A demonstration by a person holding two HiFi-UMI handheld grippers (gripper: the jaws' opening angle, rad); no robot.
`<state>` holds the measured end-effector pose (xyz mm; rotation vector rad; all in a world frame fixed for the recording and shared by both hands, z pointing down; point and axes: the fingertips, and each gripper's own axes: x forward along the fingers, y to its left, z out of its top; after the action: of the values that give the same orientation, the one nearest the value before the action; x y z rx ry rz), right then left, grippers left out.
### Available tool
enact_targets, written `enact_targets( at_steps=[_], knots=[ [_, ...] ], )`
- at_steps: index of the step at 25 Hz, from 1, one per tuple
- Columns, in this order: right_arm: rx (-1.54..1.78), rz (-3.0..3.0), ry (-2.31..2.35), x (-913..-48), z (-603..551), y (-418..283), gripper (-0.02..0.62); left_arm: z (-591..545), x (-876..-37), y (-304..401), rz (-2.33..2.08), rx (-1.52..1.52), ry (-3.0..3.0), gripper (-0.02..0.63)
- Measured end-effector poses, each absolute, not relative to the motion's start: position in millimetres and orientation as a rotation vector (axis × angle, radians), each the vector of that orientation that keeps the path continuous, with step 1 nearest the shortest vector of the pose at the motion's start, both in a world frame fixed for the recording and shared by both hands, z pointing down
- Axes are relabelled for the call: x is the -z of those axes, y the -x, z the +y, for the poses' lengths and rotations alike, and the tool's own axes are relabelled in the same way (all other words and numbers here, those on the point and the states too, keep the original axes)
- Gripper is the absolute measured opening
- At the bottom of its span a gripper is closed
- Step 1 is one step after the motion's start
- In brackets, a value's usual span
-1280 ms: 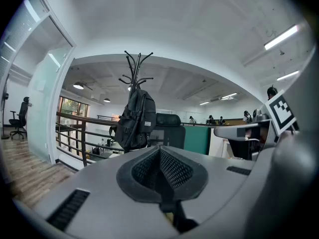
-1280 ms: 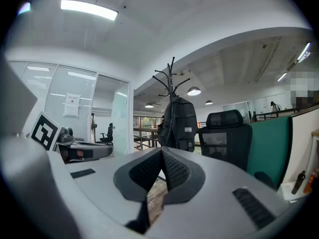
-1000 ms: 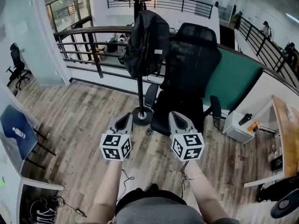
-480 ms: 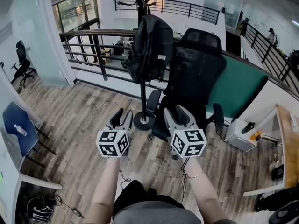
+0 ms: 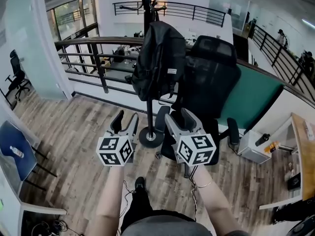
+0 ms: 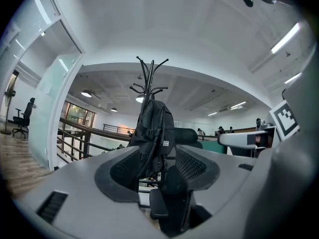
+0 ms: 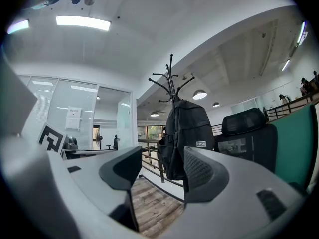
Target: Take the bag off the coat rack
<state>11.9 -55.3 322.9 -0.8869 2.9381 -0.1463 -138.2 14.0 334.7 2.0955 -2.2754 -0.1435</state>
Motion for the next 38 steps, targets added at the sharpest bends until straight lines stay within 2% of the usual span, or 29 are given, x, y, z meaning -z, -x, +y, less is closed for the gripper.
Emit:
enact_targets(
  at_steps=[3, 14, 27, 33, 38],
  knots=[
    [0.11, 2.908, 0.945, -312.3, -86.1, 13.3, 0.284, -23.7, -326.7, 160.8, -2.225, 0.131, -2.158, 0.219],
    [-0.06, 2.812, 1.122, -244.9, -186.2, 114.2, 0.307, -154.9, -245.9, 231.6, -2.059, 0.156, -2.433, 0.242],
    [-0.141, 2.743, 1.376, -219.8, -245.8, 143.3, 0.334, -244.7, -214.4, 223.6, -1.856, 0.085, -2.607, 0.281],
    [-0.164, 2.76, 1.399, -218.2, -264.7, 142.4, 0.332, -265.1, -215.5, 221.2, -1.845, 0.038, -2.613, 0.281],
    [-0.192, 2.784, 1.362, -214.4, -270.7, 144.2, 0.255, -277.2, -222.2, 215.4, -1.824, -0.002, -2.619, 0.279]
  ],
)
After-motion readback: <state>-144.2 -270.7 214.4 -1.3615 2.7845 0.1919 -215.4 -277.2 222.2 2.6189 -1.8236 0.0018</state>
